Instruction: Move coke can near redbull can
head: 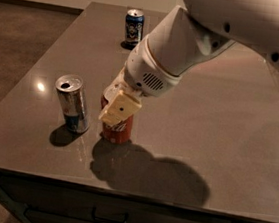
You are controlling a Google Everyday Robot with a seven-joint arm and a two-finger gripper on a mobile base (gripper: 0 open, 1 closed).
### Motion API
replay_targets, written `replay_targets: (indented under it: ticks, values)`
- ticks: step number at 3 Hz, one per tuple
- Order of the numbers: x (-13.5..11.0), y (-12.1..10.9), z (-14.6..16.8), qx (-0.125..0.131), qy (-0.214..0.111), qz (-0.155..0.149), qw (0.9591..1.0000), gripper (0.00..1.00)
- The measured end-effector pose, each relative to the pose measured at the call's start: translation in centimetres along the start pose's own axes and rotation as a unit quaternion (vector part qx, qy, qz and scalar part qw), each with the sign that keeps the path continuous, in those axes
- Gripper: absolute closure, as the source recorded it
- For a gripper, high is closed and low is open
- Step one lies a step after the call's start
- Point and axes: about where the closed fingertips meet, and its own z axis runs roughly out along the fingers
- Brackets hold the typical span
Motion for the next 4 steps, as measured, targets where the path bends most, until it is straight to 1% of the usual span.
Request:
replay_targets:
  ticks: [2,3,4]
  values:
    - [-0.5,0.1,2.8,-0.017,0.014,0.001,0.9998,0.35]
    - [-0.6,0.3,2.8,-0.016,0.014,-0.001,0.9998,0.11]
    - [-0.8,0.4,2.7,-0.015,0.014,-0.003,0.9998,0.00]
